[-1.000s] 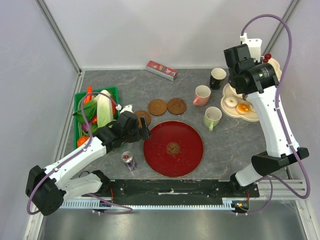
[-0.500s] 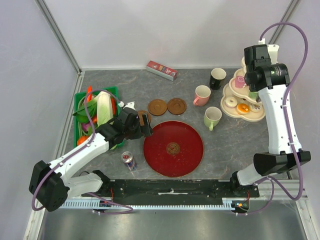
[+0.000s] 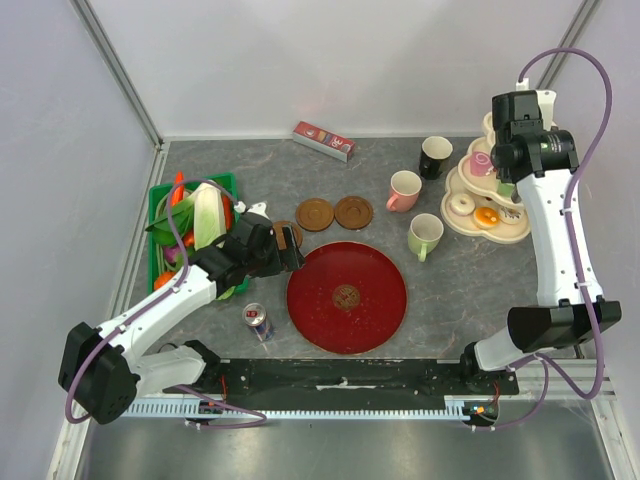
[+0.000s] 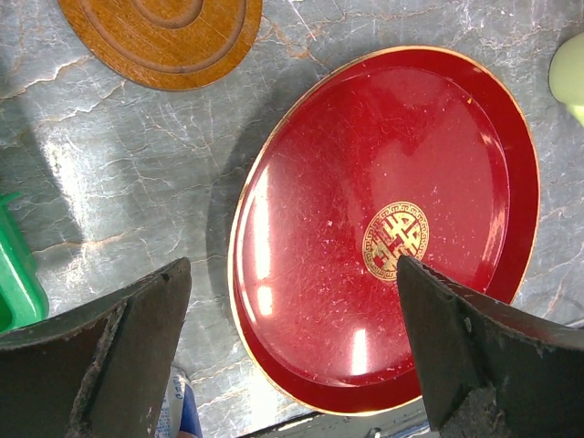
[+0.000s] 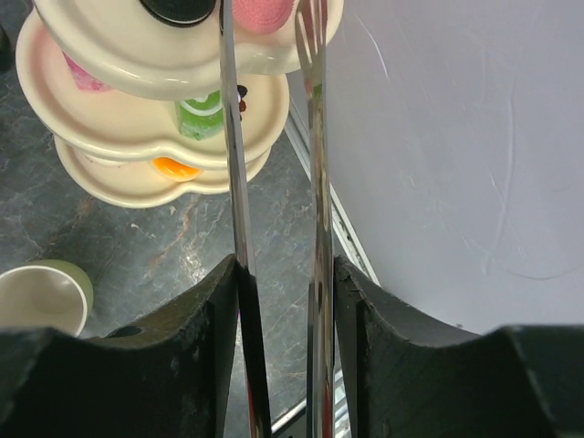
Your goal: Serve the afternoon tea
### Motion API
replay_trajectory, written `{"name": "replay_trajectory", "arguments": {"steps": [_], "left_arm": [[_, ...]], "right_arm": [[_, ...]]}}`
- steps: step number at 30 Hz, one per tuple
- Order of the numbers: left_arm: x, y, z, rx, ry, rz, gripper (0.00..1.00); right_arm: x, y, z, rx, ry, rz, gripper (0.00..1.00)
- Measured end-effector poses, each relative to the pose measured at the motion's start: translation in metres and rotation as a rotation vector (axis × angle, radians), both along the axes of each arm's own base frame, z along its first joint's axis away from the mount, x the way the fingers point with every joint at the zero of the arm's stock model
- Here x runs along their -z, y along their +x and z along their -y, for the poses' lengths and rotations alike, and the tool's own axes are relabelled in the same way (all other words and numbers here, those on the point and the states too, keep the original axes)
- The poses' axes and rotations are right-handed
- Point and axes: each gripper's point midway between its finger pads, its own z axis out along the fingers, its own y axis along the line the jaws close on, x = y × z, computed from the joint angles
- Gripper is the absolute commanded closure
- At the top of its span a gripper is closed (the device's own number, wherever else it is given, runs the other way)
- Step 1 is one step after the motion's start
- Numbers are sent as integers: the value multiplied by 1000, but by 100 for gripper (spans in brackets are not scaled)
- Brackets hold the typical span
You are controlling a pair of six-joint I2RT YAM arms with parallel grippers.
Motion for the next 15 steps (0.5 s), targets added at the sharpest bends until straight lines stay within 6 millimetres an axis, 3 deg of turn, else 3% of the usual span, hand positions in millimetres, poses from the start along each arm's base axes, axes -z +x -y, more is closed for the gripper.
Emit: {"name": "replay_trajectory", "arguments": {"steps": [5, 15], "left_arm": [[0, 1, -1, -3, 0, 0, 1], [0, 2, -2, -8, -1, -1, 1]], "right_arm": [[0, 4, 0, -3, -4, 5, 42], [-9, 2, 0, 0, 3, 40, 43]]}}
